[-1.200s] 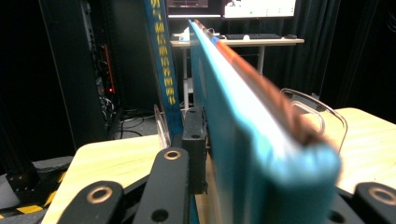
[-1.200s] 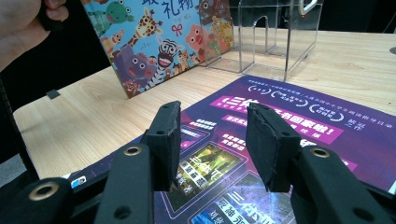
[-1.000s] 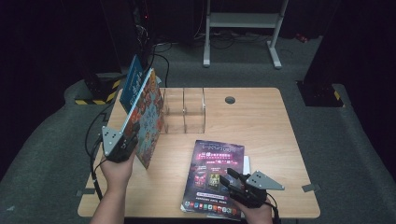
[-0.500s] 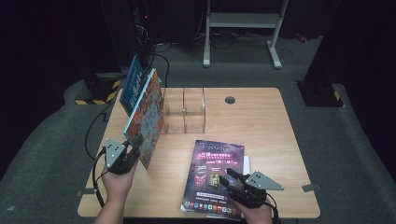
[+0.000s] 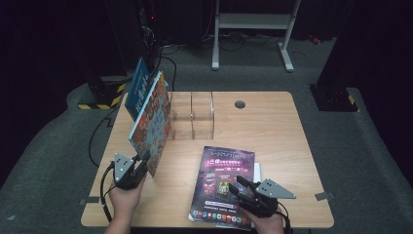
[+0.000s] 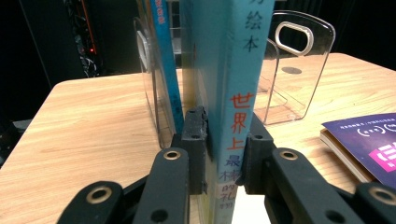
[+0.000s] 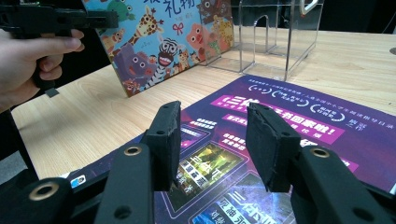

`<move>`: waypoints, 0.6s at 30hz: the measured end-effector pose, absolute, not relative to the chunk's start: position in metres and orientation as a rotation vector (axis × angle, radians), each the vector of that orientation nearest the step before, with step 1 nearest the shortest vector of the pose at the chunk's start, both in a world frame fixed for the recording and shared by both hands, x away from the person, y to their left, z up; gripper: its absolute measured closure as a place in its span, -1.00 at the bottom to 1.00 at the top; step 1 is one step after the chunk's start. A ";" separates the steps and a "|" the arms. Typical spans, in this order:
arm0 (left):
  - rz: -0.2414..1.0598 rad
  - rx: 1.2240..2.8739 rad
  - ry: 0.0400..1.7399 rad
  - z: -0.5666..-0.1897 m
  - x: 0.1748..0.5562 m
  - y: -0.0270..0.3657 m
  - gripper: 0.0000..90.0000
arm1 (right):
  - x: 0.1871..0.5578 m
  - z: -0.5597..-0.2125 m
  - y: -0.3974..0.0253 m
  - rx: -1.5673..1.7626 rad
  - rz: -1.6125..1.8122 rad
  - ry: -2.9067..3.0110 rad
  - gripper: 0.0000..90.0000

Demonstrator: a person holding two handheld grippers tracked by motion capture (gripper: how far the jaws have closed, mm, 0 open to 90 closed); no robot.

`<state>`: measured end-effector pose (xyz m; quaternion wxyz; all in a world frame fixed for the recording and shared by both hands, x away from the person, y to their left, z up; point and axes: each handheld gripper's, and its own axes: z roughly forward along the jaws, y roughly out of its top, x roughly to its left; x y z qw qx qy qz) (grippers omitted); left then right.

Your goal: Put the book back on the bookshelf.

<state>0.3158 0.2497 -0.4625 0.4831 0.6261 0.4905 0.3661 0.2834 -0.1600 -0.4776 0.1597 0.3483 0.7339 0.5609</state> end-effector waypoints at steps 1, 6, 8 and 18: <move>0.897 1.523 1.199 -0.463 0.316 0.250 0.68 | 0.283 -0.478 -0.160 0.994 1.604 2.098 0.23; 0.904 1.513 1.215 -0.463 0.315 0.250 0.71 | 0.283 -0.478 -0.160 0.994 1.603 2.098 0.23; 0.908 1.501 1.229 -0.463 0.315 0.250 0.72 | 0.283 -0.477 -0.160 0.993 1.603 2.098 0.23; 0.928 1.476 1.254 -0.463 0.315 0.247 0.78 | 0.283 -0.477 -0.159 0.991 1.603 2.099 0.23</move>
